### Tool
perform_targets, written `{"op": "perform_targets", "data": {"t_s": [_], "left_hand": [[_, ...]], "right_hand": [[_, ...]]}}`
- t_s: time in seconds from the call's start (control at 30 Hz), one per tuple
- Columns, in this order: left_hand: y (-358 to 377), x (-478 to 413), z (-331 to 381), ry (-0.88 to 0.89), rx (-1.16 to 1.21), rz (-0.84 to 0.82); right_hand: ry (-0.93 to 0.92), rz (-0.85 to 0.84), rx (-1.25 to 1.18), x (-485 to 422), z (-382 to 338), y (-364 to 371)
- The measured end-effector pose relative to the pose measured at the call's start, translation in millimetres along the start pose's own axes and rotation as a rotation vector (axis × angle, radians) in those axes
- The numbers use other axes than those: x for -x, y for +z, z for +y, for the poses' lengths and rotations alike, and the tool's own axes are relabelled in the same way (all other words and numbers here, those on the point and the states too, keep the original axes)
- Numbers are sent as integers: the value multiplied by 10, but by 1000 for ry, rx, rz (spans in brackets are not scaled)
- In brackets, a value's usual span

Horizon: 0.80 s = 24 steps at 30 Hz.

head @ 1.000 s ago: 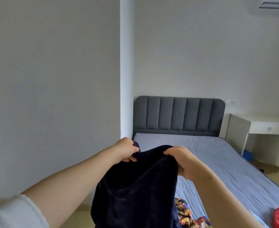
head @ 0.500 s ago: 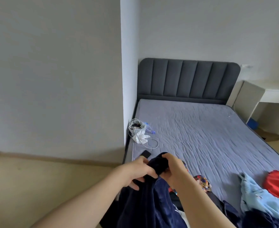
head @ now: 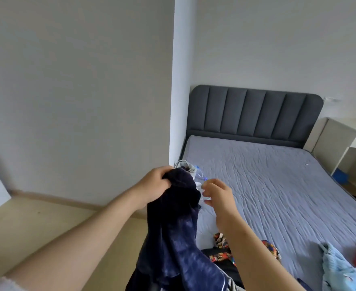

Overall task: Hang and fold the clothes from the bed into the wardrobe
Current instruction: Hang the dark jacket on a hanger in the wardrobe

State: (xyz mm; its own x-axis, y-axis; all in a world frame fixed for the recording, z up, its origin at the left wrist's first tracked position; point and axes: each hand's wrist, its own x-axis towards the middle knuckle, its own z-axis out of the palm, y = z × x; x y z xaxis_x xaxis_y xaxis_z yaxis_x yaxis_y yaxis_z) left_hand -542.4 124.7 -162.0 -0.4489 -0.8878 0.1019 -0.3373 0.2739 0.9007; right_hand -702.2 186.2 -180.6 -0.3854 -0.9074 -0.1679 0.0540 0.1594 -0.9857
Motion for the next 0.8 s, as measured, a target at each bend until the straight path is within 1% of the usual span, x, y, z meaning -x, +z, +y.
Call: {"op": "perform_targets", "data": {"t_s": [0.03, 0.1, 0.2, 0.3, 0.4, 0.5, 0.53, 0.6, 0.7, 0.77, 0.8], "left_hand": [[-157, 22, 89, 22, -1, -22], [-460, 86, 260, 69, -30, -67], [-860, 209, 498, 135, -39, -34], [-1221, 352, 637, 183, -17, 78], [-1632, 535, 598, 179, 20, 256], [-2059, 732, 444, 151, 63, 445], [-2200, 798, 385, 133, 68, 501], [-2491, 939, 265, 76, 72, 591], [-3013, 1238, 75, -22, 115, 674], [-3376, 1504, -78, -83, 116, 641], [-3548, 1645, -161, -134, 67, 592]], "right_hand": [[-74, -14, 50, 6, -48, 51], [-179, -112, 101, 18, -154, 198], [-271, -350, 134, 80, -330, 529], [-315, -581, 121, 183, -446, 903], [-237, -803, 32, 238, -463, 1261], [-219, -952, 141, 335, -373, 1754], [-229, -972, 195, 375, -332, 1976], [-307, -958, 323, 469, -252, 2473], [-431, -819, 430, 538, -224, 3131], [-454, -769, 433, 548, -251, 3466], [-463, -762, 426, 564, -282, 3617]]}}
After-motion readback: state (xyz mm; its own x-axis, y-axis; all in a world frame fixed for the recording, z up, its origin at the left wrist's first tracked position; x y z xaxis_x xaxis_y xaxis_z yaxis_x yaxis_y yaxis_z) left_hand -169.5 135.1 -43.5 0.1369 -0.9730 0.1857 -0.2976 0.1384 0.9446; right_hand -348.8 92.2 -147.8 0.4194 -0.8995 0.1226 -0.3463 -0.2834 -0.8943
